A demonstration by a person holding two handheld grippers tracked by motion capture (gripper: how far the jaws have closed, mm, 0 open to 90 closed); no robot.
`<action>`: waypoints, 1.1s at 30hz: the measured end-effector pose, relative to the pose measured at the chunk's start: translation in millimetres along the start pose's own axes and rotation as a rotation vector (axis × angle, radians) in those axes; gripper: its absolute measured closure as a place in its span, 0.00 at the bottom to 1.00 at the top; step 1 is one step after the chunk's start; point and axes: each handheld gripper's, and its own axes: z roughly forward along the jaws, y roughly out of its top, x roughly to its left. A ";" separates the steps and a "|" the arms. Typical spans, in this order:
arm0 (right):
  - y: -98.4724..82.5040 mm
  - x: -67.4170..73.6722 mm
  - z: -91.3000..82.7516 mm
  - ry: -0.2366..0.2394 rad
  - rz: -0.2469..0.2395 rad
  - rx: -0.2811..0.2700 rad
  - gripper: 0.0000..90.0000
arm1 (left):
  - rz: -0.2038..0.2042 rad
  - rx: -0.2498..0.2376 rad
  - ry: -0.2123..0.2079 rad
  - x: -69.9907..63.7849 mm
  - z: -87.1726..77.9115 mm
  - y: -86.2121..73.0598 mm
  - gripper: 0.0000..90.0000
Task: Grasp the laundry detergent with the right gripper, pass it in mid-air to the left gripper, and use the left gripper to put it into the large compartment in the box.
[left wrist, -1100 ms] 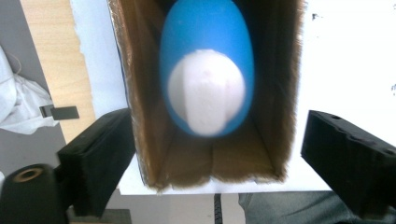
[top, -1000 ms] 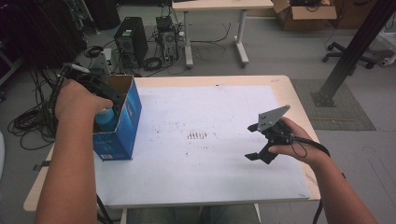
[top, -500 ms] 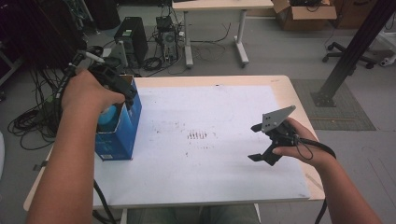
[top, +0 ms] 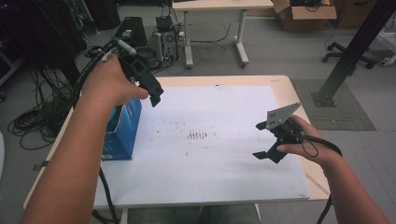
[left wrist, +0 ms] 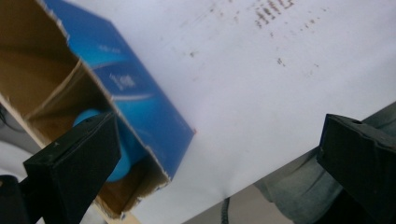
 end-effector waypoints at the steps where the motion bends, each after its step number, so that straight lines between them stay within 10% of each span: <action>1: -0.1 -0.5 0.4 0.001 0.002 0.004 0.03 | 0.035 -0.005 0.000 -6.1 0.1 3.2 0.00; 23: 6.4 -4.4 10.0 0.015 -0.007 0.079 0.03 | 0.485 0.054 -0.049 -45.7 20.5 8.6 0.00; 33: 11.9 -9.6 14.3 0.024 -0.017 0.124 0.03 | 0.595 0.054 -0.087 -55.7 47.6 8.0 0.00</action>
